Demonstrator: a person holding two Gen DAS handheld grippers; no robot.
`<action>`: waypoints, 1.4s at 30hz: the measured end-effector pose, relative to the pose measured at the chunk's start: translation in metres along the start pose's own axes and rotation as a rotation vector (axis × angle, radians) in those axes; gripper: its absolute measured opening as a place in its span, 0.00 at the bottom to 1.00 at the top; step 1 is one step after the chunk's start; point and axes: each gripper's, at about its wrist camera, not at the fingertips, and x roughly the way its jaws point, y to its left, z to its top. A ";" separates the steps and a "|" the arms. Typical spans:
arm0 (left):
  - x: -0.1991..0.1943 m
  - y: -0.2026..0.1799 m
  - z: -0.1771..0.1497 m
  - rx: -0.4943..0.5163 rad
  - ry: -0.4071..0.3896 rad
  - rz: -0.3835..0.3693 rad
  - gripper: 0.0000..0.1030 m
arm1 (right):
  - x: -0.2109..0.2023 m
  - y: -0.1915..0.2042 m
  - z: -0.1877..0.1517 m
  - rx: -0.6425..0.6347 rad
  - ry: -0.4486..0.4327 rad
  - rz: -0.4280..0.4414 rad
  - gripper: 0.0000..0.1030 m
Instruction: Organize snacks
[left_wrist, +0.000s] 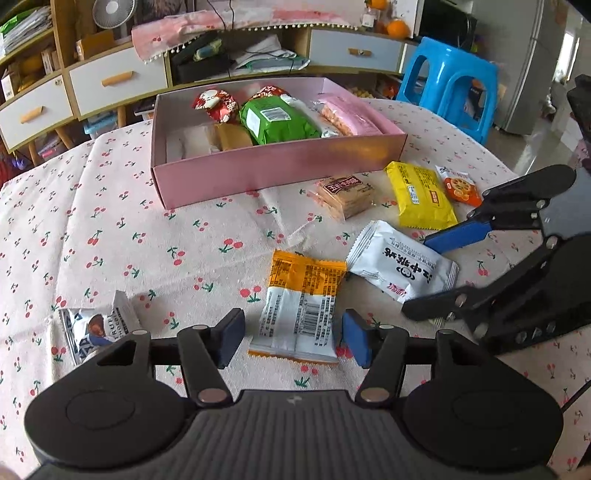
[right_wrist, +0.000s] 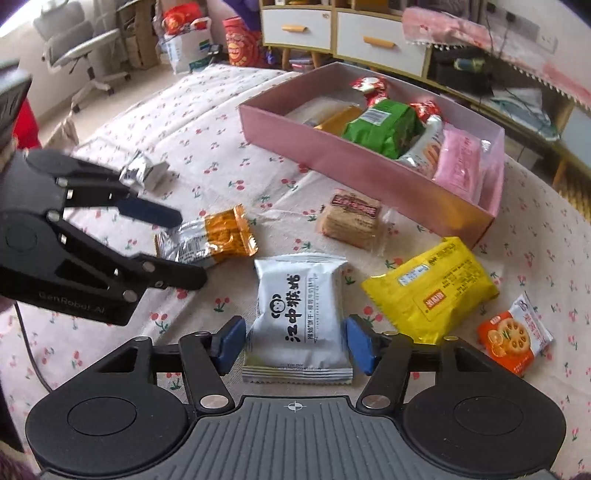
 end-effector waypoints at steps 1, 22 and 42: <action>0.001 -0.001 0.001 0.003 -0.001 0.003 0.53 | 0.001 0.002 0.000 -0.011 -0.008 -0.008 0.60; -0.022 0.027 0.023 -0.206 -0.051 -0.018 0.35 | -0.023 -0.014 0.023 0.192 -0.088 0.034 0.44; -0.013 0.033 0.063 -0.300 -0.116 0.013 0.35 | -0.031 -0.069 0.057 0.485 -0.205 0.015 0.44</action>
